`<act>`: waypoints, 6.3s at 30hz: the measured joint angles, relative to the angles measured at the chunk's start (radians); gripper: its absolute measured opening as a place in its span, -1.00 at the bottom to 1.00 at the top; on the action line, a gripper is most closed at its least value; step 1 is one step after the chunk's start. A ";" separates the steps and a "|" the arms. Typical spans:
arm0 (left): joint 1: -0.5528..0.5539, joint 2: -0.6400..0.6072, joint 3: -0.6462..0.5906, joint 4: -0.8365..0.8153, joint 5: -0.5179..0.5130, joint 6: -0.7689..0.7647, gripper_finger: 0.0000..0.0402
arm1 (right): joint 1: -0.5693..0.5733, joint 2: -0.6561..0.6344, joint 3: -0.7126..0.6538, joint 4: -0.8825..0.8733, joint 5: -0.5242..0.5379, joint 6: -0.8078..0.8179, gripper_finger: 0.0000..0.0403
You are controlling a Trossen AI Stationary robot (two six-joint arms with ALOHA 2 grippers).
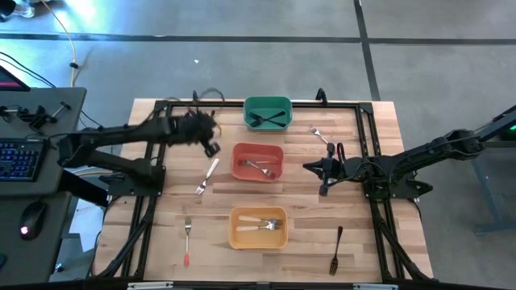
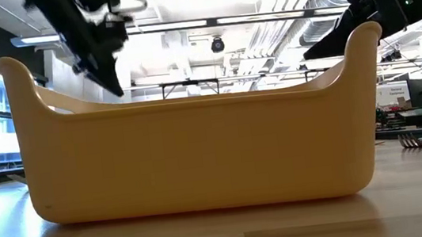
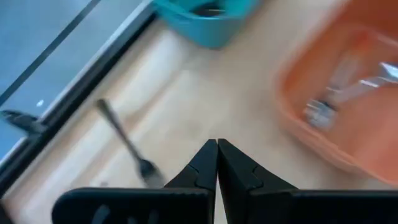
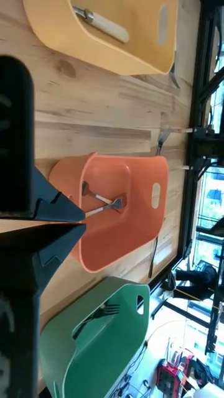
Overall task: Sort silverware by color (type)
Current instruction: Put the black fork into the green bin, then put the white fork into the yellow bin
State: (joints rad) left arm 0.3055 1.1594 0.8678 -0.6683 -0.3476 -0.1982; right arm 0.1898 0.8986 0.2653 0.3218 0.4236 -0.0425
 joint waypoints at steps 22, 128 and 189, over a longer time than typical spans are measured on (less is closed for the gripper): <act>0.561 0.480 0.084 0.137 0.268 0.326 -0.37 | 0.000 0.000 0.000 0.013 0.000 0.069 -1.00; 0.228 0.893 0.745 0.095 0.309 0.540 -0.88 | 0.000 0.000 0.001 -0.069 0.000 0.091 -1.00; 0.093 -0.081 -0.563 1.206 0.490 0.295 -1.00 | -0.151 0.673 0.464 -1.292 -0.271 0.263 -0.35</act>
State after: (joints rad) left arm 0.3981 1.0786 0.3050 0.5378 0.1425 0.0971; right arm 0.0387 1.5713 0.7290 -0.9700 0.1526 0.2202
